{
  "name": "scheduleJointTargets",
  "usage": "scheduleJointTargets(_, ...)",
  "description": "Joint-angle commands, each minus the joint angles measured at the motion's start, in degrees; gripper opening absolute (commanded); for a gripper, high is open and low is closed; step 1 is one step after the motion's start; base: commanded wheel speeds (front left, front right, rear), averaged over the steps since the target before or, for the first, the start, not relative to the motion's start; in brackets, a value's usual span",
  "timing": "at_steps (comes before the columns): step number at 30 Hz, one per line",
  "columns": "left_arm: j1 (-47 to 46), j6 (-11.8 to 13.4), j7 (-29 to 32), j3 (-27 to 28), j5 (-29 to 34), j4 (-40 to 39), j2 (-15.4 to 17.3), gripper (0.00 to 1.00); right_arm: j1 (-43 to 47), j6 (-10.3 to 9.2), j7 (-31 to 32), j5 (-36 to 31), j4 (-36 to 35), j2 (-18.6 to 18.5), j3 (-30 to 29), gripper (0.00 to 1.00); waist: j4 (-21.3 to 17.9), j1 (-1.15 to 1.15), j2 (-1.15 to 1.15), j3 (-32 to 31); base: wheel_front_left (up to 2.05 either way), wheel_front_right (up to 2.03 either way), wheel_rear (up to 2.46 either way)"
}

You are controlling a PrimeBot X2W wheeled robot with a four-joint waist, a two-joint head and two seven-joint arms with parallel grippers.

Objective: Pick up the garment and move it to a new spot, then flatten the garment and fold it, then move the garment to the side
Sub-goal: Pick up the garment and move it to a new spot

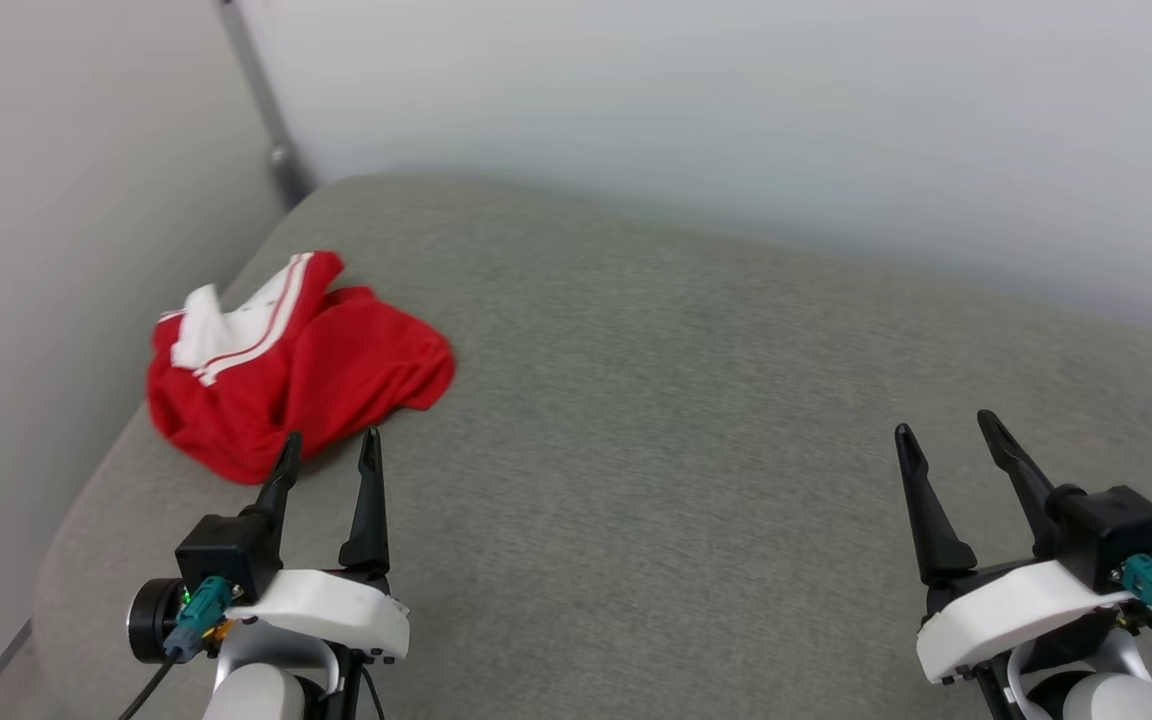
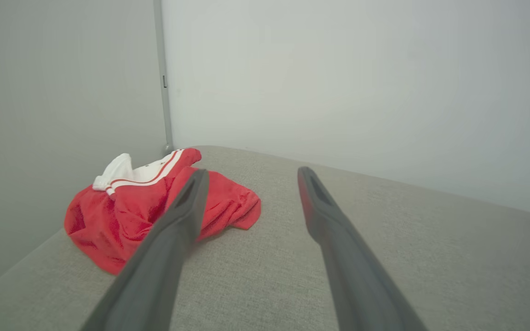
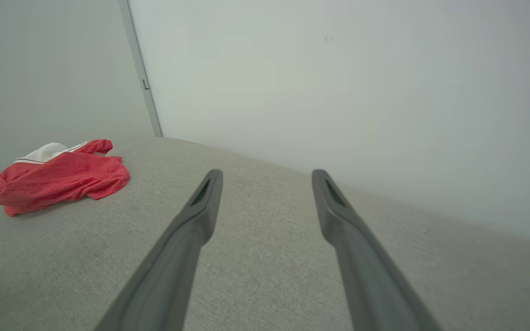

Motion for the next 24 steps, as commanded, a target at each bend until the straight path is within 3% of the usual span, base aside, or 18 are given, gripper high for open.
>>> scheduleJointTargets(1,0.36,0.06,-0.15,0.44,-0.34,0.15,0.05,1.0,-0.64,-0.02,0.16,-0.06,0.08,0.15,0.6,1.0,4.17,0.0,0.0,0.08,0.0,0.0,0.0)
scheduleJointTargets(10,1.19,0.48,-0.15,1.78,-0.63,-0.06,-0.02,1.0,-0.94,-0.02,0.45,-0.39,0.26,0.15,2.11,1.0,10.33,0.0,0.0,-0.14,0.0,0.0,0.0)
scheduleJointTargets(24,0.75,1.0,-0.15,2.69,0.5,-1.8,-0.21,1.0,-1.33,-0.02,0.67,-0.43,0.48,0.15,2.49,1.0,11.68,0.0,0.0,0.3,0.0,0.0,0.0)
